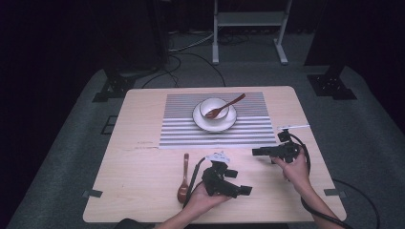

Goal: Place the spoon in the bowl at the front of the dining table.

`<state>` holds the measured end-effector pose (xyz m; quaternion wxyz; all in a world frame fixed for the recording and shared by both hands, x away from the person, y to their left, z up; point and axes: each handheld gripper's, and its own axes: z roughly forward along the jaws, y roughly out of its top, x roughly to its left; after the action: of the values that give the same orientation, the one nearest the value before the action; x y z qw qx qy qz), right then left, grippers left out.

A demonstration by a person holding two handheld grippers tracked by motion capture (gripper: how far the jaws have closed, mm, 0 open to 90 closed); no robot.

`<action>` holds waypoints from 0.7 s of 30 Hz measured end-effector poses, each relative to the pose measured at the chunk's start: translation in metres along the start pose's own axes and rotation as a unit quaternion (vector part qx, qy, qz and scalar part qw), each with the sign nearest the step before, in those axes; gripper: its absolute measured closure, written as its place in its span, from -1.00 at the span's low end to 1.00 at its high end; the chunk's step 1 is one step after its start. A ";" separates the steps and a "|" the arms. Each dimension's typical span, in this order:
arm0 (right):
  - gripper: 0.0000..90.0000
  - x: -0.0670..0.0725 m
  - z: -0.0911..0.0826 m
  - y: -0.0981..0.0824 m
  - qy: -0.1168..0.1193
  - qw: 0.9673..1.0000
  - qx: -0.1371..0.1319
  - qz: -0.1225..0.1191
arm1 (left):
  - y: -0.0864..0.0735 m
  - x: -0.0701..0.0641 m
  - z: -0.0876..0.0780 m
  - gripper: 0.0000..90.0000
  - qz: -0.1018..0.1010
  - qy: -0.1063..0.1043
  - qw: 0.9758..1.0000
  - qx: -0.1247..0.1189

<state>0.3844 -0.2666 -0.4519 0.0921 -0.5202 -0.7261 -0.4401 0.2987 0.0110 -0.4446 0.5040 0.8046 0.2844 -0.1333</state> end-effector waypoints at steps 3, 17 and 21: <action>-0.24 0.002 -0.003 -0.005 -0.001 1.000 0.000 -0.006 | 0.000 0.000 0.000 -0.86 -0.001 0.000 1.000 -0.001; -0.24 0.001 -0.009 -0.027 -0.002 1.000 -0.011 -0.008 | 0.000 0.000 -0.001 -0.86 0.000 0.001 1.000 -0.002; -0.25 0.003 -0.012 -0.033 0.003 1.000 -0.017 -0.011 | 0.000 0.000 -0.001 -0.86 0.000 0.001 1.000 -0.002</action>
<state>0.3512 -0.2758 -0.4608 0.0807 -0.5127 -0.7237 -0.4548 0.2983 0.0115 -0.4440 0.5055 0.8036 0.2851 -0.1317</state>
